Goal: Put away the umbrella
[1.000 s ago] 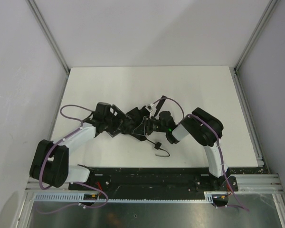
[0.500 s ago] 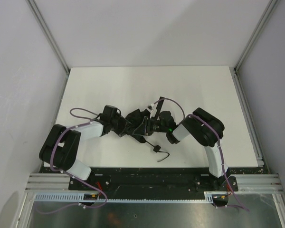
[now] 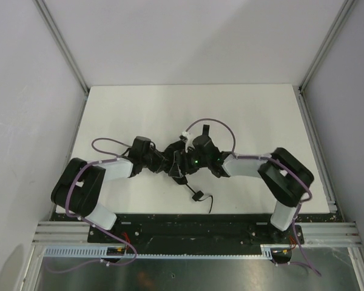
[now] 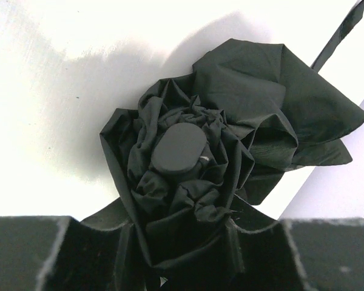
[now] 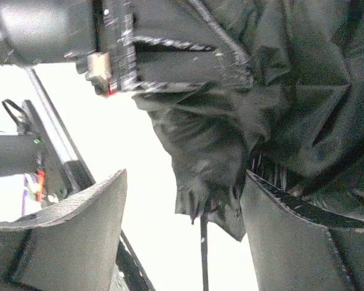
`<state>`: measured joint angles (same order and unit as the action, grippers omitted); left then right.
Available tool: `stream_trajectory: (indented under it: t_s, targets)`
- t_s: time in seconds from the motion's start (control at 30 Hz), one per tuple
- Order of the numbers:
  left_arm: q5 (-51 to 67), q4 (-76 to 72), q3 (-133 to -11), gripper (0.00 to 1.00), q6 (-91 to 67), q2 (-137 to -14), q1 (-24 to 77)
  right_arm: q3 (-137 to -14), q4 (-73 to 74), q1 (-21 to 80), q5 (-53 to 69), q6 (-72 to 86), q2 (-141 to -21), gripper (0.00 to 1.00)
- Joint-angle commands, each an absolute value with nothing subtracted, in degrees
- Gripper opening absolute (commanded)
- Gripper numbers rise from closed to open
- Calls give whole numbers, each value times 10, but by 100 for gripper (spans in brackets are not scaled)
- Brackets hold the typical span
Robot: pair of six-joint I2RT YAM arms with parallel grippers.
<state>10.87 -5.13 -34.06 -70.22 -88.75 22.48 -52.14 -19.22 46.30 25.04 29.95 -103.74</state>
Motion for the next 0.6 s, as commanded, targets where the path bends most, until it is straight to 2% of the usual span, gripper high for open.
stream_trajectory:
  t_s: [0.0,0.13,0.27,0.57]
  targets:
    - [37,41,-309,0,-640,-913,226,-564,22,506,89,119,-945,79]
    - [47,70,-324,0,-635,-918,225,-572,13,569,-85,19,-932,81]
    - [51,123,-349,0,-636,-935,223,-572,-71,617,-203,-54,-963,81]
    - [55,160,-368,0,-641,-949,221,-592,-221,663,-265,-145,-1072,78]
